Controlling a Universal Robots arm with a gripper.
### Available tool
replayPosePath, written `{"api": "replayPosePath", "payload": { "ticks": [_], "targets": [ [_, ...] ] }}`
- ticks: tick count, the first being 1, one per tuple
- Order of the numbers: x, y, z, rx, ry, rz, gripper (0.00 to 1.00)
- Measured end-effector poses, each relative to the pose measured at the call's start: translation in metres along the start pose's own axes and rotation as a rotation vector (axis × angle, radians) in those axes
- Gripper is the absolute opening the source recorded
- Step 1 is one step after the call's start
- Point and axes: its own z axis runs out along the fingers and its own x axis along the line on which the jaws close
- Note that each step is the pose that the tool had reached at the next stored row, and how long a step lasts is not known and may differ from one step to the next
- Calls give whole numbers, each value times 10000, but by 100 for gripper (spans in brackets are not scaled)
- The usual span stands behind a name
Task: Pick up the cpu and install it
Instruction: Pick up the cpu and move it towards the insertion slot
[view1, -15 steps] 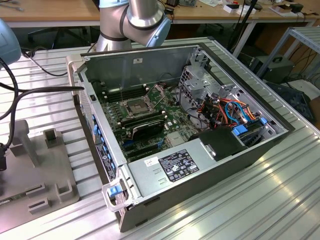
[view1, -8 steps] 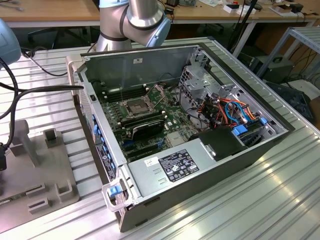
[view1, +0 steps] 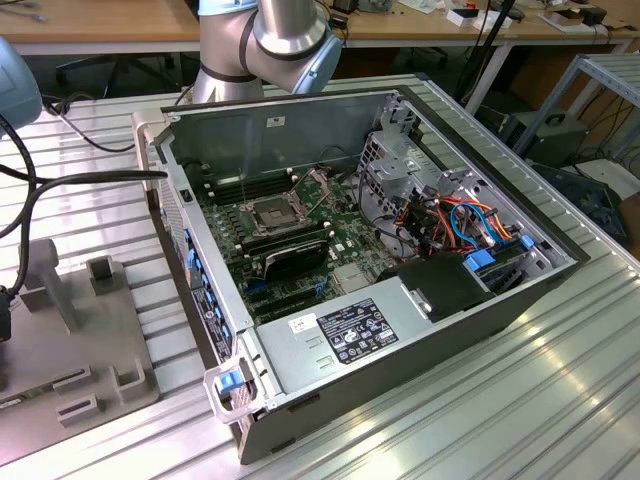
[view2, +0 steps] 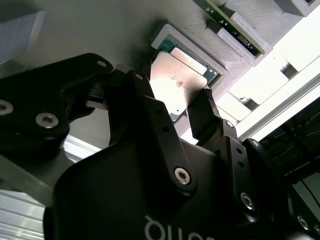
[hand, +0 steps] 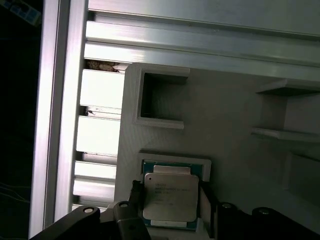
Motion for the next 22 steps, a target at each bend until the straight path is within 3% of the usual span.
{"api": "replayPosePath", "payload": {
  "ticks": [10, 22],
  "targets": [
    [-1, 0, -2, -2, -5, 11, 55],
    [0, -2, -66, -34, 0, 147, 55]
  ]
}}
